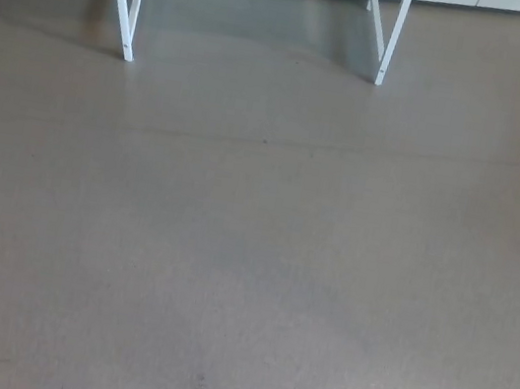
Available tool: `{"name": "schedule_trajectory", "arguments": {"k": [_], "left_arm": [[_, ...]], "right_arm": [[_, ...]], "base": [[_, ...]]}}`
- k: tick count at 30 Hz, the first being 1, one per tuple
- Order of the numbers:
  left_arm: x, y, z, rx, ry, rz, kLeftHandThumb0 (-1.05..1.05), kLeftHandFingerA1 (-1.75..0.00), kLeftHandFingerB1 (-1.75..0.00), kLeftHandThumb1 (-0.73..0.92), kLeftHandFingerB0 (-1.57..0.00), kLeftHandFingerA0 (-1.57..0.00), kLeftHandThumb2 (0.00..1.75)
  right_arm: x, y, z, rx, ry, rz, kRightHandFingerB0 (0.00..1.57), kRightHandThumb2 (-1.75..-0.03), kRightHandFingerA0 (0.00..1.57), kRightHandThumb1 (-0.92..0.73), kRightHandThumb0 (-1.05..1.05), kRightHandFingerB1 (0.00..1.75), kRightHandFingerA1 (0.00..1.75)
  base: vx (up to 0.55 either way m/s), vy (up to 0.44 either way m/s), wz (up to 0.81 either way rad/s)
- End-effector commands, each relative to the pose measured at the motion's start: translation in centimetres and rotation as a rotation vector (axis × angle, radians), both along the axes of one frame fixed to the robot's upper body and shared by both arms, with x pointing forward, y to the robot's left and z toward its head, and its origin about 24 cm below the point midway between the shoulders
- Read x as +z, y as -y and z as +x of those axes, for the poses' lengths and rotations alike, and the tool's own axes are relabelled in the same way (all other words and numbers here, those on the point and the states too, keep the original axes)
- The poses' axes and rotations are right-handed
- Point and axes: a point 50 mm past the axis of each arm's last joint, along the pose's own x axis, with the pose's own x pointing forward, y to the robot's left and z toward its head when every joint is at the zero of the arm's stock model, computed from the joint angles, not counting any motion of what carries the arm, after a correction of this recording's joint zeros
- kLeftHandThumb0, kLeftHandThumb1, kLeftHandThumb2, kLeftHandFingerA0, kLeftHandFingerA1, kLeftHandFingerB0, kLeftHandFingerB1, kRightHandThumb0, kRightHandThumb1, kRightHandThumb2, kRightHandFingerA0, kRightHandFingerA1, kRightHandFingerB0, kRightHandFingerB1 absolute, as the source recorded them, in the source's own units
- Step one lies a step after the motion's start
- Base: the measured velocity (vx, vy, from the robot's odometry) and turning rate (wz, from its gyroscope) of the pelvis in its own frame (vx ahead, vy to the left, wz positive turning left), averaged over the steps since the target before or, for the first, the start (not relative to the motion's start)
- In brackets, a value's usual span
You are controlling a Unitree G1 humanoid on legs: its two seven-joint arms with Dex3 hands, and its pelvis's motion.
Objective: The robot walks towards a desk on which a file tray is kept in the middle and a stapler is kept to its right. The robot lifts the stapler using its right hand and places it on the file tray.
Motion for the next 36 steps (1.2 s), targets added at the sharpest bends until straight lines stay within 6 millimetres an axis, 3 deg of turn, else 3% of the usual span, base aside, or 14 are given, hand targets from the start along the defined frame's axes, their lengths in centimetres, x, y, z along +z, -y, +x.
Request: {"name": "schedule_trajectory", "arguments": {"k": [1,6,8,12,13,17,22,23,24,28,29,30,31,36], "left_arm": [[0.6,-0.6,-0.4,0.044,-0.014,-0.057,-0.47,-0.42,-0.37,0.81,-0.26,-0.23,0.64],[0.7,-0.8,0.2,0.06,-0.015,-0.048,-0.54,-0.55,-0.5,0.63,-0.25,-0.27,0.93],[1.0,-0.9,0.4,0.072,-0.011,-0.04,-0.46,-0.45,-0.38,0.79,-0.3,-0.29,0.63],[1.2,-0.8,0.7,0.046,-0.03,-0.027,-0.47,-0.43,-0.37,0.81,-0.3,-0.3,0.64],[1.2,-0.8,0.8,0.06,-0.026,-0.031,-0.53,-0.57,-0.49,0.62,-0.23,-0.3,0.93],[1.5,-0.9,1.2,0.04,-0.019,-0.031,-0.47,-0.41,-0.35,0.8,-0.26,-0.26,0.63],[1.8,-1.1,1.4,0.105,0.034,-0.07,-0.44,-0.43,-0.36,0.79,-0.28,-0.25,0.63],[2.0,-1.1,1.5,0.08,0.028,-0.062,-0.45,-0.43,-0.36,0.8,-0.27,-0.24,0.63],[2.2,-1.1,1.8,0.058,0.017,-0.051,-0.46,-0.42,-0.35,0.81,-0.24,-0.25,0.64],[2.3,-1.3,2.3,0.069,0.015,-0.034,-0.46,-0.42,-0.35,0.8,-0.25,-0.26,0.63],[2.4,-1.3,2.6,0.02,-0.003,-0.018,-0.46,-0.43,-0.36,0.82,-0.25,-0.27,0.64],[2.5,-1.4,2.6,0.059,0.028,-0.047,-0.26,-0.54,-0.51,0.63,-0.09,-0.11,1.11],[2.6,-1.4,2.7,0.071,0.039,-0.056,-0.45,-0.42,-0.34,0.81,-0.22,-0.24,0.64],[2.8,-1.4,3.1,0.059,0.028,-0.034,-0.45,-0.43,-0.36,0.81,-0.27,-0.28,0.64]], "right_arm": [[0.9,0.5,0.4,0.043,0.06,0.036,0.01,-0.65,0.0,-0.86,-0.82,0.26,0.17],[0.7,0.3,0.3,0.017,0.065,0.056,0.07,-1.03,0.0,-0.72,-0.92,0.08,0.08],[0.7,0.3,0.3,0.037,0.063,0.059,0.04,-1.06,0.0,-0.72,-0.92,0.08,0.1],[0.7,0.3,0.2,0.057,0.041,0.042,0.0,-0.66,0.0,-0.85,-0.8,0.25,0.14],[0.6,0.3,0.2,0.056,0.034,0.034,0.06,-1.06,0.0,-0.75,-0.95,0.07,0.07],[0.5,0.2,0.2,0.054,0.047,0.046,0.07,-1.08,0.0,-0.75,-0.97,0.06,0.06],[0.3,-0.1,-0.2,0.035,0.061,0.056,0.08,-1.05,0.0,-0.75,-0.96,0.07,0.05],[0.2,-0.2,-0.4,0.018,0.063,0.067,0.01,-0.65,0.0,-0.84,-0.79,0.26,0.07],[0.0,-0.3,-0.5,0.008,0.065,0.075,0.09,-1.04,0.0,-0.73,-0.96,0.07,0.05],[-0.1,-0.4,-0.8,0.029,0.054,0.07,0.07,-1.06,0.0,-0.73,-0.95,0.07,0.06],[-0.2,-0.5,-1.0,-0.002,0.084,0.092,0.02,-0.64,0.0,-0.83,-0.82,0.27,0.18],[-0.2,-0.6,-1.1,0.005,0.078,0.087,0.08,-1.05,0.0,-0.72,-0.94,0.09,0.05],[-0.2,-0.6,-1.2,0.008,0.078,0.083,0.11,-1.05,0.02,-0.7,-0.93,0.12,0.07],[-0.4,-0.8,-1.5,-0.03,0.103,0.097,0.02,-1.03,0.0,-0.63,-0.79,0.23,0.19]], "base": [[0.0,0.0,0.0],[0.0,0.0,0.0],[0.01,-0.002,-0.09],[0.04,0.014,0.03],[0.0,0.0,0.0],[0.12,-0.072,0.08],[0.17,-0.138,0.24],[0.22,-0.064,0.15],[0.27,-0.148,-0.04],[0.22,-0.079,-0.02],[0.25,0.035,-0.09],[0.23,0.057,-0.12],[0.25,0.098,-0.13],[0.32,0.227,-0.19]]}}
